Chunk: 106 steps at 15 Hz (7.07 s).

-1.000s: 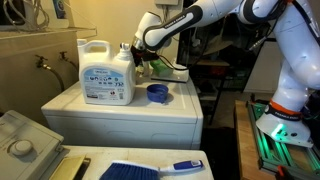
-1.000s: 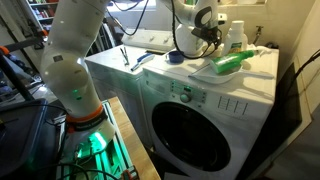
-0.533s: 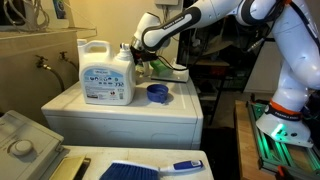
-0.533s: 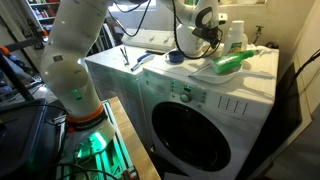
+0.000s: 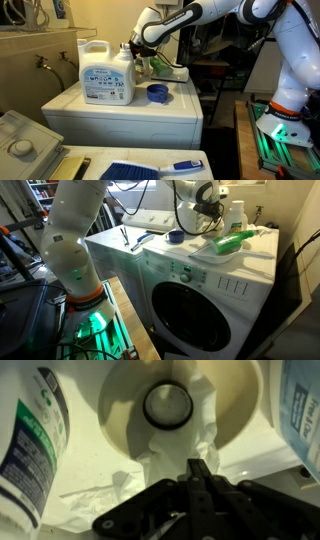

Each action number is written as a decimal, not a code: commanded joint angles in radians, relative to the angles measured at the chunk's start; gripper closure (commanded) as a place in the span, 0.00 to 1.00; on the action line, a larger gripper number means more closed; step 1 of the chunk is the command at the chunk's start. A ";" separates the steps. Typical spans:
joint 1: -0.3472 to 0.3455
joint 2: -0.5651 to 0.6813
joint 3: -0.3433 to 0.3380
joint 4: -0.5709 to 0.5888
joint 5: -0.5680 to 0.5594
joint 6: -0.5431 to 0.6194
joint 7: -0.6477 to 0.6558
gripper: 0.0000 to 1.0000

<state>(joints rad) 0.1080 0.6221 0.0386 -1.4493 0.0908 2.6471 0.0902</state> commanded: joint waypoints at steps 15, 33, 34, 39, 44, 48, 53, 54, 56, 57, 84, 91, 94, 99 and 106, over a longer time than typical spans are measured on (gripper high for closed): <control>0.071 0.017 -0.182 0.002 -0.065 0.255 0.158 0.96; 0.134 -0.117 -0.177 -0.073 -0.045 -0.123 0.453 0.00; 0.129 -0.123 -0.176 -0.077 -0.049 -0.173 0.479 0.00; 0.070 -0.120 -0.131 -0.107 0.000 -0.272 0.513 0.00; 0.047 -0.110 -0.123 -0.145 0.013 -0.295 0.544 0.00; 0.029 -0.095 -0.107 -0.151 0.041 -0.300 0.554 0.22; 0.016 -0.085 -0.090 -0.147 0.081 -0.316 0.550 0.44; 0.019 -0.088 -0.092 -0.148 0.077 -0.334 0.555 0.44; 0.020 -0.095 -0.091 -0.153 0.076 -0.355 0.559 0.63; 0.020 -0.099 -0.088 -0.155 0.078 -0.367 0.558 0.70; -0.027 -0.456 -0.072 -0.582 -0.014 -0.366 0.226 0.97; -0.060 -0.461 -0.066 -0.644 0.067 -0.303 0.190 0.45; -0.070 -0.455 -0.053 -0.647 0.130 -0.268 0.154 0.23; -0.073 -0.436 -0.036 -0.652 0.188 -0.266 0.120 0.17; -0.074 -0.428 -0.035 -0.660 0.185 -0.261 0.128 0.73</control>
<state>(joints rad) 0.0539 0.2020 -0.0083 -2.0810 0.2496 2.3625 0.2442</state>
